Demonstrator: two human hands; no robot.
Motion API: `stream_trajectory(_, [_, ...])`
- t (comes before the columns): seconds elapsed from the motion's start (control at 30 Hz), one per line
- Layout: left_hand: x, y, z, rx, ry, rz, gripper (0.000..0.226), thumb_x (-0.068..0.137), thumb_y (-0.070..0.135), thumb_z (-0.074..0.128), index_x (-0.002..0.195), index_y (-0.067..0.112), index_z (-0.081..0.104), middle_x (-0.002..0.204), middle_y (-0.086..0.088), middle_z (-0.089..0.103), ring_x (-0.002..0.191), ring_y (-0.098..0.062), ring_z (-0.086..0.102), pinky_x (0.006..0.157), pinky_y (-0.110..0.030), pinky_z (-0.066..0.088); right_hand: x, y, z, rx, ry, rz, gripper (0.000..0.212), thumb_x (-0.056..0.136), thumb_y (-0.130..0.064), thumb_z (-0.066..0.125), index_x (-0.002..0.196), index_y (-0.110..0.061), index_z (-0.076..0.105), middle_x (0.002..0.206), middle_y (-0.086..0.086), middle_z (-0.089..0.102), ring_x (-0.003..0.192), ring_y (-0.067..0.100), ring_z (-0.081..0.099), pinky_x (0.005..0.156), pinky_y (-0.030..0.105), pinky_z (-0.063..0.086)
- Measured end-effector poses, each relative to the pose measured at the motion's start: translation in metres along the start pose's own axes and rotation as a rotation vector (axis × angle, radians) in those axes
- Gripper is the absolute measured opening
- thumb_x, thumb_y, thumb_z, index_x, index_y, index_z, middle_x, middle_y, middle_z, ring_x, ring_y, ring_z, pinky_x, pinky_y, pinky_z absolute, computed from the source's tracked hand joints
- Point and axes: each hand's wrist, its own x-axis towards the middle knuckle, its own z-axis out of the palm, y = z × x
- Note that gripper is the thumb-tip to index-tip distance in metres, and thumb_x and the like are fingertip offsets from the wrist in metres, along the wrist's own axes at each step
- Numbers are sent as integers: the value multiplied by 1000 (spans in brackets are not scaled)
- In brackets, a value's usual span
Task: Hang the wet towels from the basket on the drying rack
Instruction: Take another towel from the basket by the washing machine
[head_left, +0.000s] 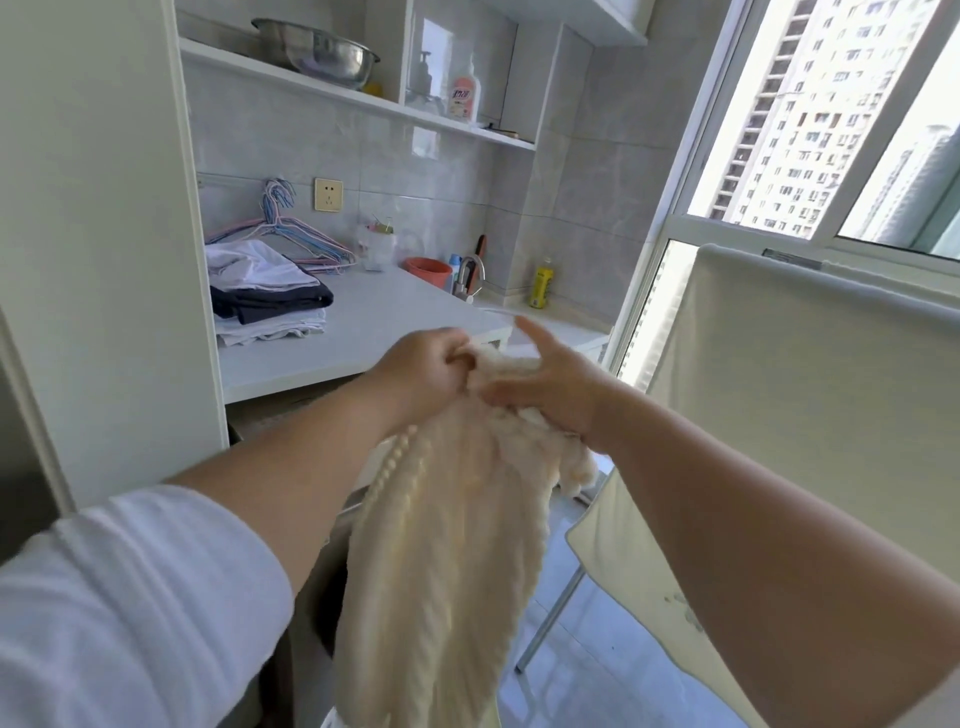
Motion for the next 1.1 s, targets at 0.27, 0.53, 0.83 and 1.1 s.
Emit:
stream_trajectory(0.27, [-4, -2, 4, -277, -134, 14, 12, 84, 27, 67, 85, 26, 55, 78, 9, 57, 65, 4, 52, 60, -16, 43, 3, 0, 2, 67, 152, -118, 3, 84, -17, 67, 82, -17, 66, 75, 2, 67, 73, 20, 64, 70, 34, 53])
stream_trajectory(0.53, [-27, -88, 15, 500, -641, -375, 30, 92, 25, 42, 100, 7, 65, 102, -10, 69, 75, -18, 56, 66, -26, 43, 15, 12, -20, 273, 409, -185, 28, 69, -42, 73, 94, -29, 69, 104, 3, 69, 94, 22, 67, 84, 43, 57])
stream_trajectory(0.83, [17, 6, -5, -332, -17, -111, 24, 95, 24, 47, 73, 21, 57, 71, -2, 65, 68, -18, 61, 70, -34, 50, 11, 12, 10, 56, -77, -86, 64, 68, -17, 82, 123, -20, 49, 88, 5, 64, 67, 12, 61, 61, 26, 47])
stream_trajectory(1.1, [3, -17, -7, -304, -288, -61, 41, 62, 60, 68, 96, 40, 57, 104, 7, 65, 93, -8, 61, 82, -26, 48, 6, 8, 10, 59, 147, -76, 22, 84, -27, 68, 82, -5, 65, 84, 23, 70, 78, 38, 68, 78, 47, 57])
